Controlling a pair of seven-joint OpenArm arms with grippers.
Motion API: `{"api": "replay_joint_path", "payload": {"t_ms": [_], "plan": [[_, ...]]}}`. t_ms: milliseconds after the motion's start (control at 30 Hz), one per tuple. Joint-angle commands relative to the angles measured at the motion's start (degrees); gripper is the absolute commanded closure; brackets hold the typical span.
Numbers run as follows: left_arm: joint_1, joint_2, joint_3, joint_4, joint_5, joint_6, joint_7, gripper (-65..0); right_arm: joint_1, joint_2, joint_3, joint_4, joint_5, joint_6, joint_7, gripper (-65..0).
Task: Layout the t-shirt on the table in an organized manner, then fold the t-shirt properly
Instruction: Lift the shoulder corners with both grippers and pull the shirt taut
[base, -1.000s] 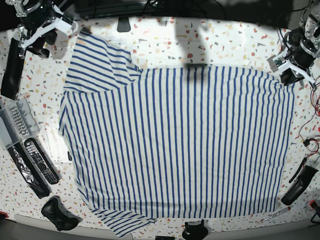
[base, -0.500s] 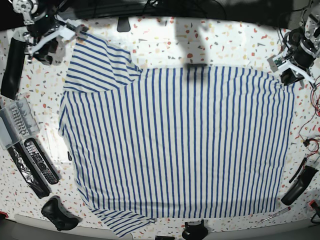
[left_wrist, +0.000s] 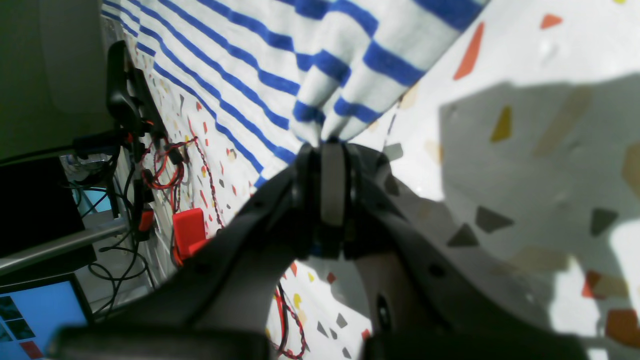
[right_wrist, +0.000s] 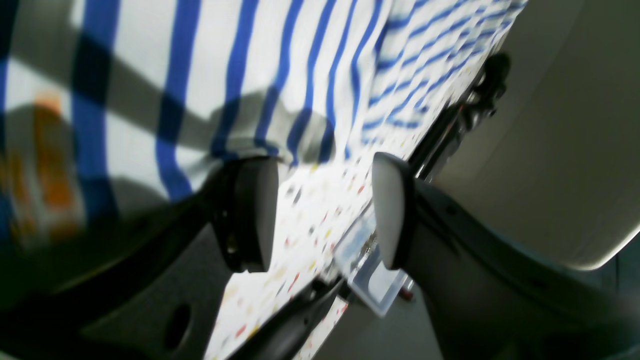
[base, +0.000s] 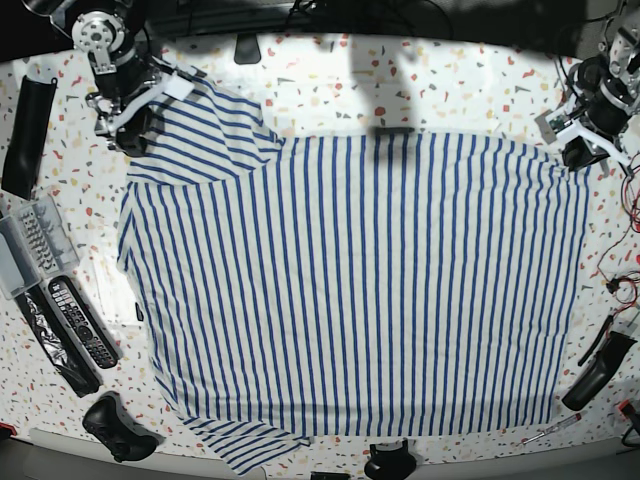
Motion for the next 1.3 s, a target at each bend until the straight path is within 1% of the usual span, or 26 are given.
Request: {"api": "replay_joint_path", "payload": {"t_ms": [0,100,167,267,400,433,467,533,567,633,733,800,900,967,1000,1133,1200,1267], "plan": [[0.15,-0.98,-0.17,0.04,0.13,-0.39,1.05,0.0,0.92,0.02,-0.09,0.46,0.15,1.01,1.25,-29.9],[0.17,-0.98,-0.17,0.04,0.15,-0.42,1.07,0.0,3.13,-2.23,-0.68,0.46,0.17,6.71,4.79,-29.9],[0.2,-0.98,-0.17,0.04,0.13,-0.39,1.25,0.0,4.26,-3.48,-1.14,0.46,0.22,10.95,5.88,-29.9],[0.17,-0.98,-0.17,0.04,0.13,-0.39,1.22,0.0,5.77,-4.13,-1.64,0.46,0.2,15.87,5.75,-29.9],[0.22,-0.98,-0.17,0.04,0.13,-0.42,1.2,0.0,7.17,-5.51,-1.6,0.46,0.17,25.9,4.66,-29.8],[0.31,-0.98,-0.17,0.04,0.15,-0.42,1.2,0.0,7.34,-5.77,-1.6,0.46,0.17,27.45,4.68,-27.7],[0.31,-0.98,-0.17,0.04,0.15,-0.44,1.22,0.0,7.45,-5.95,-1.6,0.46,0.15,28.17,4.61,-22.6],[0.31,-0.98,-0.17,0.04,0.13,-0.42,1.22,0.0,7.72,-5.95,-1.6,0.46,0.17,28.13,4.48,-6.9],[0.33,-0.98,-0.17,0.04,0.13,-0.42,1.25,0.0,7.8,-5.95,-1.6,0.46,0.15,27.8,4.09,0.0],[0.33,-0.98,-0.17,0.04,-0.11,-0.42,1.25,0.0,7.93,-5.77,-1.6,0.48,0.55,24.76,2.73,0.0],[0.33,-0.98,-0.17,0.04,-0.09,-0.42,1.73,0.0,7.93,-4.28,-1.6,0.55,5.9,17.03,2.64,0.0],[0.33,-1.01,-0.17,0.04,-0.11,-0.39,1.81,0.0,7.91,-2.36,-1.6,0.94,6.88,14.56,3.23,0.0],[0.33,-1.01,-0.17,0.07,-3.37,-0.42,3.78,0.0,7.89,0.48,-1.57,2.58,13.51,13.44,2.01,0.0],[0.44,-1.01,-0.17,0.22,-5.81,-0.39,5.35,0.0,7.85,1.42,-1.55,3.41,17.84,13.31,0.79,0.0],[0.61,-1.01,-0.17,0.39,-6.36,-0.39,6.03,0.0,7.69,1.68,-1.55,3.61,18.82,13.31,0.66,0.0],[3.32,-1.01,-0.17,2.97,-6.56,-0.33,8.2,0.0,6.01,1.7,-1.55,3.65,19.1,13.03,0.66,0.0],[5.49,-1.01,-0.17,5.42,-7.85,0.24,9.33,0.0,4.55,2.14,-1.55,3.67,19.1,11.5,0.68,0.0],[7.54,-1.03,-0.2,8.07,-9.01,2.25,11.26,0.0,2.75,2.97,-1.55,3.67,19.02,9.22,0.59,0.0]]}}
